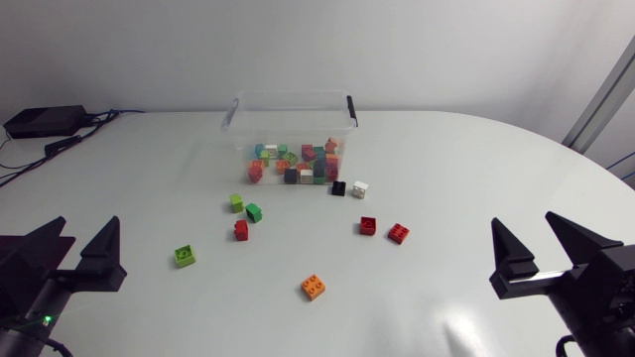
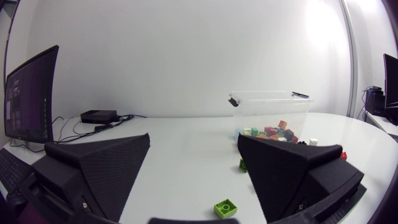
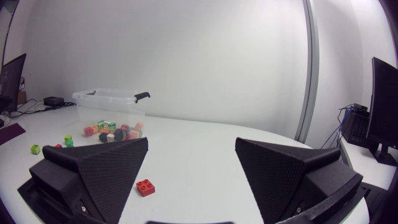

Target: Place the duplo bricks in the container

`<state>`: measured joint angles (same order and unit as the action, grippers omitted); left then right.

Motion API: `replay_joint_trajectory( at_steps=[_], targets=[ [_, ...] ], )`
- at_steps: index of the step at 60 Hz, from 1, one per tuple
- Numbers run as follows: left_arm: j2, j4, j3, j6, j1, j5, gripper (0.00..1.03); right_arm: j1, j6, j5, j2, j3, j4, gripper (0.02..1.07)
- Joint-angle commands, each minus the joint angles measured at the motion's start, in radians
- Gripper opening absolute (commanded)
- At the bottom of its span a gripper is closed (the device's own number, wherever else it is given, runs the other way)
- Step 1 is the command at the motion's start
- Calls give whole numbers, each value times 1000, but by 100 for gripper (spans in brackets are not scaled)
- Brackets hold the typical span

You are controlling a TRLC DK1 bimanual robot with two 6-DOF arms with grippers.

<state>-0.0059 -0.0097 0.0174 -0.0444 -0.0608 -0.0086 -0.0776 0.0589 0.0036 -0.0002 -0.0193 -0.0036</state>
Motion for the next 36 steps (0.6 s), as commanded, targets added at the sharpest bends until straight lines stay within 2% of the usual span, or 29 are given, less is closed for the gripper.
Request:
replay_joint_trajectory(
  at_steps=[1,9,22,36],
  targets=[
    [-9,10,-17,20,-7,-2,98,2,-16,9,-7,21,13,103],
    [-9,51,-19,18,-5,-2,98,4,-16,29,-7,-1,34,103],
    [0,31,79,20,15,-2,98,6,-11,32,3,-116,10,103],
    [277,16,263,29,62,-2,96,4,-1,22,200,-246,31,103]
  ],
)
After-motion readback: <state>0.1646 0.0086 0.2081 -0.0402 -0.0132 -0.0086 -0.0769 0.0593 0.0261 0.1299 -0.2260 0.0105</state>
